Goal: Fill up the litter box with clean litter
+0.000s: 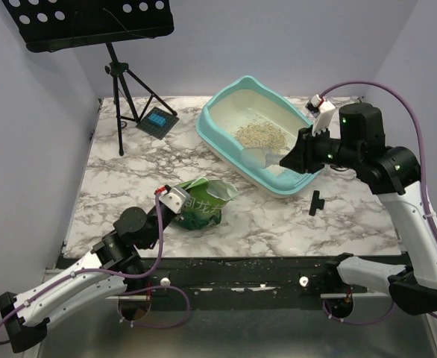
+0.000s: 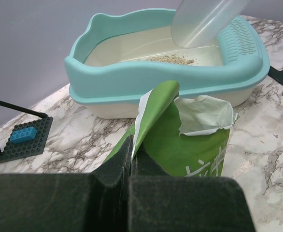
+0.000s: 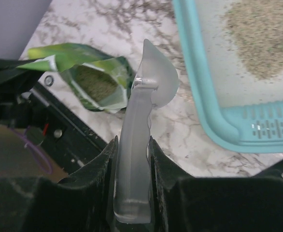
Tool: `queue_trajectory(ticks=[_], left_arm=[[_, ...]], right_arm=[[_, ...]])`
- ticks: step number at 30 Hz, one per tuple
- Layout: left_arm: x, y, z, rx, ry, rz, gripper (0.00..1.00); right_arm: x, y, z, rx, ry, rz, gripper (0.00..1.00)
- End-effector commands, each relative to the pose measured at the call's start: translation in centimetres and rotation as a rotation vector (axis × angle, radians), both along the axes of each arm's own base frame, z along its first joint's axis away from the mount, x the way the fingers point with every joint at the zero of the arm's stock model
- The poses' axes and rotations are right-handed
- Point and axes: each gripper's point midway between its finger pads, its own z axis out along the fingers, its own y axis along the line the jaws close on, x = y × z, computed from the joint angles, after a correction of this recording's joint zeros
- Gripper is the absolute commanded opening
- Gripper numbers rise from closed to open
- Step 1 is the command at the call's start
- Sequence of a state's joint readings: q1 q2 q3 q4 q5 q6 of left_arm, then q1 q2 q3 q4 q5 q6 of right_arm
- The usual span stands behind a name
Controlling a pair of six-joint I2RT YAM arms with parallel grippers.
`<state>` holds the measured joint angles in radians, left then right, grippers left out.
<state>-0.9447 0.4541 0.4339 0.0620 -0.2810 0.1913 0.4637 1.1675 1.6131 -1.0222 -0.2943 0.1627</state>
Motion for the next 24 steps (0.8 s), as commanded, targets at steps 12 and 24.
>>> queue_trajectory(ticks=[12,24], left_arm=[[0.7,0.3,1.4,-0.012,-0.017,0.043,0.00],[0.6,0.1,1.2,-0.008,-0.017,0.032,0.00]], right_arm=[[-4.7,4.7,-0.8,0.113,0.082,0.323,0.01],[-3.7,7.4,-5.3,0.037,0.169,0.354,0.00]])
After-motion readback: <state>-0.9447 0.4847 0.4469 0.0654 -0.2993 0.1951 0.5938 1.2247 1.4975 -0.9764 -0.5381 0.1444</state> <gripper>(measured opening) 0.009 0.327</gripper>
